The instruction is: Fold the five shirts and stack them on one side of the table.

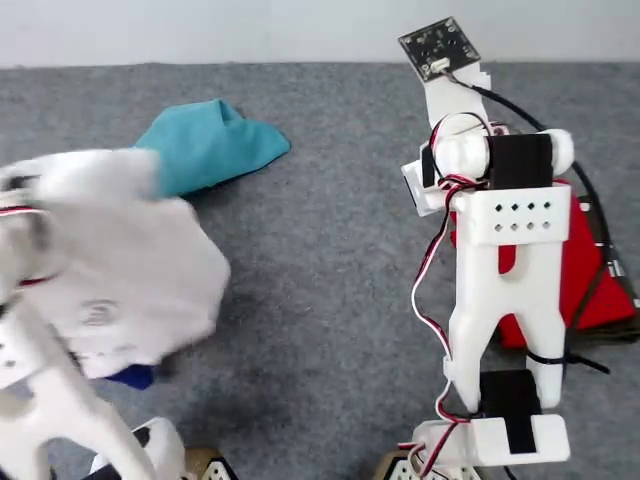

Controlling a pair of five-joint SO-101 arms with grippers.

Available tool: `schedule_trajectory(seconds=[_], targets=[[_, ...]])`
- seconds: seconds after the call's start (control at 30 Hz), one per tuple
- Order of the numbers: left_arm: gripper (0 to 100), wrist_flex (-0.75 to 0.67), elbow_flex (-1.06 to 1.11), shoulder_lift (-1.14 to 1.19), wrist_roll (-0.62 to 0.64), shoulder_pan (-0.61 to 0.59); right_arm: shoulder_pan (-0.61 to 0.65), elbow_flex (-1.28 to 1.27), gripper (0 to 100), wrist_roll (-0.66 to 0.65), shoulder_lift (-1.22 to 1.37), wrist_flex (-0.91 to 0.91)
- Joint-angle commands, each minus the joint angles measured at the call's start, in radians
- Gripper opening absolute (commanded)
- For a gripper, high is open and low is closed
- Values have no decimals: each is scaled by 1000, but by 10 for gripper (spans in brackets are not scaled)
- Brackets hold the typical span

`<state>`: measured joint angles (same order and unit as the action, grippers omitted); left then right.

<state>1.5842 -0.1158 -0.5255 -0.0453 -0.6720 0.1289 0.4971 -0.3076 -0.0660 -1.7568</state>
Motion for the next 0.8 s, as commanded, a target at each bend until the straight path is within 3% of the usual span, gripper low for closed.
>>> schedule_trajectory(seconds=[0.0, 0.2, 0.33, 0.5, 0.6, 0.77], targets=[[19, -77, 5, -21, 81, -207, 7, 0, 194, -2, -35, -39], [19, -100, 104, -20, 72, -170, 73, -34, 194, -2, -35, -38], [19, -106, 248, -18, -49, -72, 117, -106, 194, -5, -35, -33], [95, -316, 426, 9, -46, -89, 125, -141, 194, -8, -35, -31], [139, -351, 395, 107, 35, -132, 125, -141, 194, -9, -35, -31], [137, -215, 170, 322, 107, -158, 125, -141, 194, -9, -35, -31]])
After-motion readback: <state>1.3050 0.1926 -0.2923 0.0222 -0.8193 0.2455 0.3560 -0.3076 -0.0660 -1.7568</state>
